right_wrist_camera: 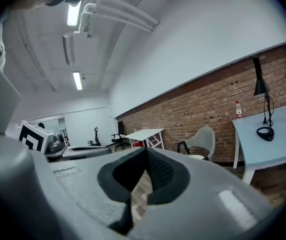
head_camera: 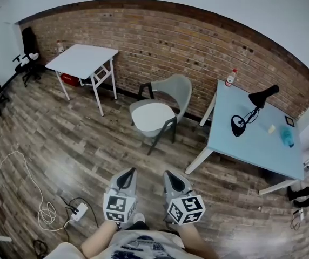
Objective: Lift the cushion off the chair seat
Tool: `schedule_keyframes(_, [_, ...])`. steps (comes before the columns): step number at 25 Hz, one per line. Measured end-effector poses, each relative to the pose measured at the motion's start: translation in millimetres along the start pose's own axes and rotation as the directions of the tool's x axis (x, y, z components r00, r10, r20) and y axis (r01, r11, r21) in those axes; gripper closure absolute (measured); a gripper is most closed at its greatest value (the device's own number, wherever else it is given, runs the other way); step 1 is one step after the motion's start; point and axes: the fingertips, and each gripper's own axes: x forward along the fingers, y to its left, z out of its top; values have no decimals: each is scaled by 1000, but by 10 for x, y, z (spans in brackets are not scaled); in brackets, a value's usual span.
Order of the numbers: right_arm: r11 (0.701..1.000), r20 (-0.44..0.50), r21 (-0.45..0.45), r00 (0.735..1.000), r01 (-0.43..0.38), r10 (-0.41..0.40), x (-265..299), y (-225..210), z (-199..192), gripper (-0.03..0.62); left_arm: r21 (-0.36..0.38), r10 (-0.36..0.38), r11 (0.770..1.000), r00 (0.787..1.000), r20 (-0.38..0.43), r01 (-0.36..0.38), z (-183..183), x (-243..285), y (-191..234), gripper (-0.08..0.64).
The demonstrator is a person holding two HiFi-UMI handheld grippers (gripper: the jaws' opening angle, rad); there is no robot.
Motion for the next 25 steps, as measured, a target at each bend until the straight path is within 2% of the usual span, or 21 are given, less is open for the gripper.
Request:
schedule_keyframes(11, [998,4,-17,999,54,-54,924,-433,246,594,-22,-6,1000,1000,-16,6,16,754,682,569])
schedule_keyframes(17, [999,6,-7,999,32,-32,1513,-677,307,594,-1,0,1000,1000,-20,0,78,1319,999,568])
schedule_keyframes(25, [1000,-4,6,1000,30,-30,2347,-1451,622,594,13,7,1000,999,-48,-6,322,2433,1292,568])
